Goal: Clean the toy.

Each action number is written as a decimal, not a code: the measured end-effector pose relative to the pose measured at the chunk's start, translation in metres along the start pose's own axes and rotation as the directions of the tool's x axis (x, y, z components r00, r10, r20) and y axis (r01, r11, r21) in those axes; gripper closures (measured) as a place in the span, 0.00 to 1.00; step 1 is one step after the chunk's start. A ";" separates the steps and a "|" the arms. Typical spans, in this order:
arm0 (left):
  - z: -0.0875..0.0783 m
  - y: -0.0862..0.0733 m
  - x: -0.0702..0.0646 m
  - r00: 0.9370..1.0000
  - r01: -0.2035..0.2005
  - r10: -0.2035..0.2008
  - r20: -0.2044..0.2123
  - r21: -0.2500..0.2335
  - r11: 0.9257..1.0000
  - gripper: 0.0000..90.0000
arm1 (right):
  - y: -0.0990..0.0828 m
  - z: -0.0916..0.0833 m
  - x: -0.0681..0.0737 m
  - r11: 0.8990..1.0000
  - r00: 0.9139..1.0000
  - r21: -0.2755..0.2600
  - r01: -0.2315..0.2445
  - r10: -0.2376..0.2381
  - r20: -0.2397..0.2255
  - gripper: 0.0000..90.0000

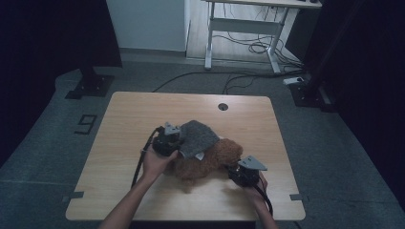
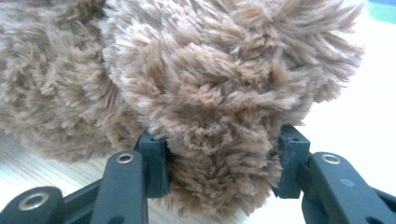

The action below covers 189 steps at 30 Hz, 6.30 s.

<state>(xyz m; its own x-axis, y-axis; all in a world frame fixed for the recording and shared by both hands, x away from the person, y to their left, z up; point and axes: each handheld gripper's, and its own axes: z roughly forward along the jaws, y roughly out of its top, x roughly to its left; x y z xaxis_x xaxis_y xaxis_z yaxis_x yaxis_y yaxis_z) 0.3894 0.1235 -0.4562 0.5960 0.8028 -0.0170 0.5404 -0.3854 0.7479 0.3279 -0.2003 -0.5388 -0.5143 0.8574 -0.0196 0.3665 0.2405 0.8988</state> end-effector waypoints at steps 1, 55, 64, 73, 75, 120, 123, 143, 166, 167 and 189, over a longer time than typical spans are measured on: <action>-0.002 -0.007 0.007 1.000 -0.003 0.003 -0.023 0.007 1.000 0.93 | 0.000 0.000 0.000 1.000 1.000 -0.001 -0.002 0.002 0.000 0.56; -0.029 -0.025 0.007 1.000 0.015 -0.014 0.020 -0.035 0.999 0.94 | 0.001 -0.001 0.003 0.999 0.999 0.011 -0.041 0.041 0.017 0.55; -0.048 -0.035 0.034 0.996 0.089 -0.090 -0.011 -0.083 0.993 0.94 | 0.001 0.000 0.002 0.998 0.998 0.009 -0.058 0.057 0.018 0.55; -0.069 0.015 0.001 0.990 0.081 -0.051 0.135 -0.224 0.971 0.94 | 0.001 0.001 0.003 0.998 0.998 0.009 -0.060 0.060 0.022 0.55; -0.069 0.029 -0.013 0.980 0.087 -0.038 0.198 -0.248 0.965 0.94 | 0.002 0.001 0.002 0.998 0.998 0.009 -0.059 0.059 0.021 0.55; 0.005 0.022 -0.080 0.983 -0.078 0.091 0.161 -0.089 0.993 0.94 | 0.003 0.003 0.006 0.997 0.997 0.006 -0.071 0.070 0.033 0.55; -0.006 0.009 -0.070 0.986 -0.066 0.080 0.146 -0.099 0.993 0.94 | 0.003 0.003 0.005 0.997 0.996 0.008 -0.078 0.077 0.037 0.55; -0.007 -0.056 -0.058 0.972 0.006 0.021 0.235 -0.113 0.994 0.94 | 0.002 0.011 -0.005 0.994 0.993 0.024 -0.104 0.102 0.053 0.55; -0.019 0.044 -0.020 0.981 0.100 -0.057 0.185 -0.233 0.967 0.93 | -0.004 0.017 -0.029 0.989 0.990 0.066 -0.129 0.124 0.071 0.56; -0.010 0.049 -0.022 0.980 0.100 -0.062 0.190 -0.198 0.975 0.93 | -0.004 0.017 -0.030 0.989 0.990 0.065 -0.130 0.126 0.070 0.57; 0.007 -0.020 -0.049 0.937 0.152 -0.095 0.336 -0.147 0.977 0.94 | 0.034 -0.035 -0.048 0.967 0.974 -0.131 -0.219 0.210 -0.084 0.16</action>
<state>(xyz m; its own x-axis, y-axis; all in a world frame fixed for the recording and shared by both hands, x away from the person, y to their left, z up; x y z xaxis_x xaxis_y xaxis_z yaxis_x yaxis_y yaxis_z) 0.3535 0.0888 -0.4755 0.7068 0.6357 -0.3102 0.5315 -0.1880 0.8260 0.3375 -0.2490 -0.4922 -0.4891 0.8476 0.2059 0.3656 -0.0151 0.9307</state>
